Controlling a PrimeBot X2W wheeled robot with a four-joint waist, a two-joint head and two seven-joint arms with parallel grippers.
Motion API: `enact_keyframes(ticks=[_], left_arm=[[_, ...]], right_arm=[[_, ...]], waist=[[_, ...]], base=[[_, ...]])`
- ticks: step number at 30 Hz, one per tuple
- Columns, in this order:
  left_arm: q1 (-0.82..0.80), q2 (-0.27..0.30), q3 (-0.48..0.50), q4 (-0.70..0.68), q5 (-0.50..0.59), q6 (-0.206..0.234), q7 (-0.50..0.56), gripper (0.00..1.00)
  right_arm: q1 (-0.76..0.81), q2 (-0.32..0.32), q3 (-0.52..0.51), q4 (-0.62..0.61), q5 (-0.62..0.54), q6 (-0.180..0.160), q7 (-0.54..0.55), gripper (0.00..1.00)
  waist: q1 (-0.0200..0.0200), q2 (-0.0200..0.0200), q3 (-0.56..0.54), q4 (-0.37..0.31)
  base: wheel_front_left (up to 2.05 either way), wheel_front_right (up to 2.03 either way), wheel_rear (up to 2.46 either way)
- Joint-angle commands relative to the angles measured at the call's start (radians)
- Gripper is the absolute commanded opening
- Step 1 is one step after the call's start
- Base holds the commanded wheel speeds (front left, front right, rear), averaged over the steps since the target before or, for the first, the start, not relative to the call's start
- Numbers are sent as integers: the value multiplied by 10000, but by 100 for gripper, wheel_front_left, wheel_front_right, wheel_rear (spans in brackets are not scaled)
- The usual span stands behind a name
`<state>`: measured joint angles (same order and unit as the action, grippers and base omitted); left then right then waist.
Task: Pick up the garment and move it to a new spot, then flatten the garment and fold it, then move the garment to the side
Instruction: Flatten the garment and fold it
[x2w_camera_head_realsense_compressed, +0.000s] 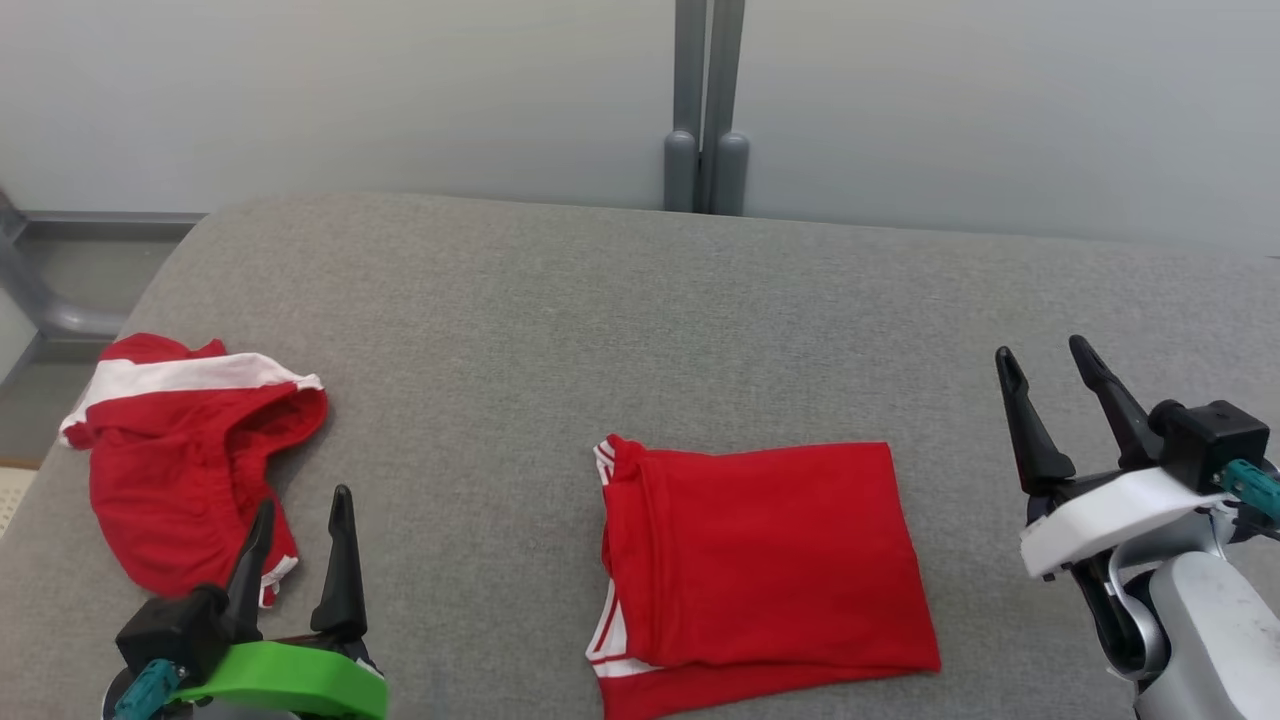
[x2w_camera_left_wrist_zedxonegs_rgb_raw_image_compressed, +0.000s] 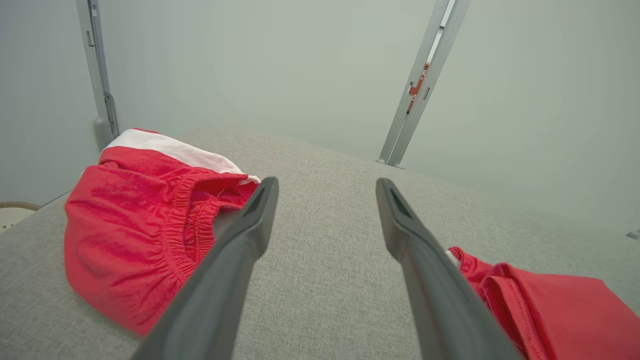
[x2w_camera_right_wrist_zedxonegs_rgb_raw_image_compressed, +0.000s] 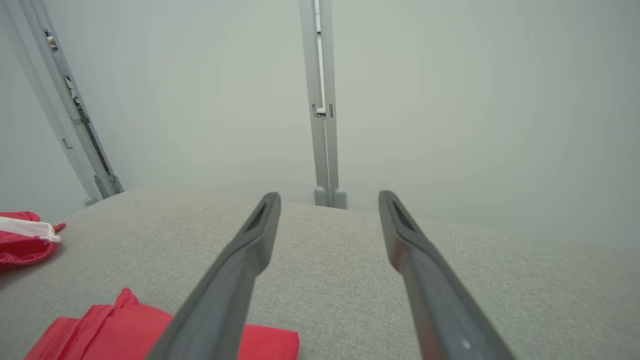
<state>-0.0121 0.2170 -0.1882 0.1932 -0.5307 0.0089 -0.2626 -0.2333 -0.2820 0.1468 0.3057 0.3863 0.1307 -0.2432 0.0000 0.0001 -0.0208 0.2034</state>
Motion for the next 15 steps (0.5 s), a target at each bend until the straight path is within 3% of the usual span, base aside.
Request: enact_keyframes(ticks=[1,9,15], left_arm=[[198,-82,152,-101,224,22,-24,100],[571,-582,931,-397,832,-219,-24,100],[600,-895,1304,-402,1392,-466,-26,100]], right_arm=[[243,-12,-194,-226,-147,0,-96,100],[912,294,-677,-866,-561,0,-213,100],[1149,447,-435,-888,-749,0,-217,100]], waist=[[0,-1,-158,-394],[0,-1,-199,-1079],[0,-1,-102,-1322]], base=[[0,0,0],[0,0,0],[0,0,0]])
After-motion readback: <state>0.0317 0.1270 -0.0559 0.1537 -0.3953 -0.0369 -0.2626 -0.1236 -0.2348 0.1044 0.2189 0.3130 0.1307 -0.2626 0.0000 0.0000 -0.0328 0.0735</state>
